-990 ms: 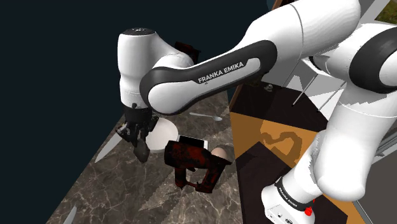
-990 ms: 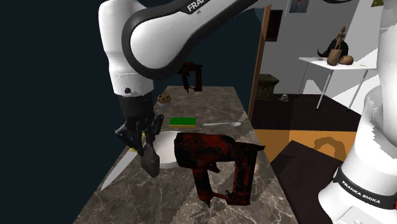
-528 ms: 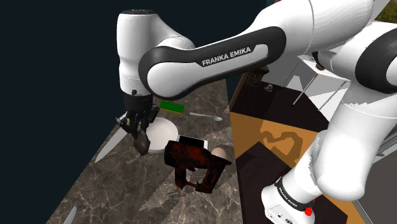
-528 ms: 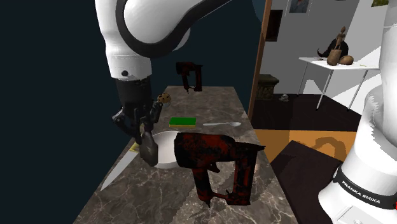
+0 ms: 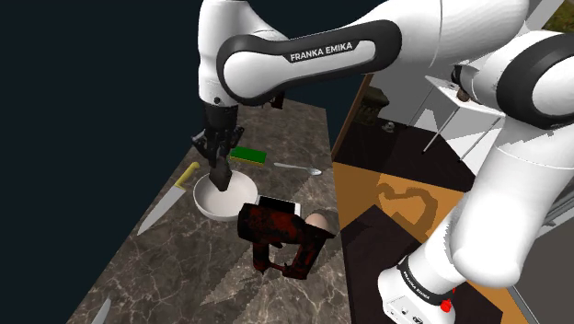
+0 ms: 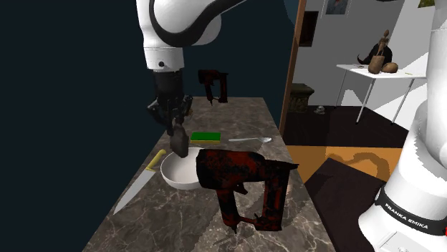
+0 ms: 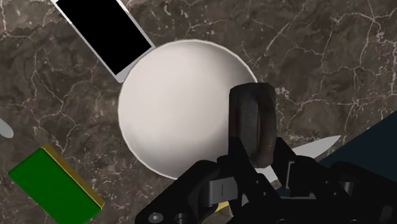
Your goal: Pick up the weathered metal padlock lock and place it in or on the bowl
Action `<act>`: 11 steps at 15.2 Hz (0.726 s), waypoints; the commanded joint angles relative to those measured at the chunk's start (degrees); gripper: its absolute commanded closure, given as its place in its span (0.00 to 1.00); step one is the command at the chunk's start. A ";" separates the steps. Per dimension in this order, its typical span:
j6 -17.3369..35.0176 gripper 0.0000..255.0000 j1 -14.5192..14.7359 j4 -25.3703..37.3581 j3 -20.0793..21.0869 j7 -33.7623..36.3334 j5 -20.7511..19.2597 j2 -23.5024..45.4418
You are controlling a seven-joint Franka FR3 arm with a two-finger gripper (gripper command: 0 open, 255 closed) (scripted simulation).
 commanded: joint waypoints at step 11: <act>2.52 1.00 -2.84 0.09 -2.08 -4.69 -0.78 2.85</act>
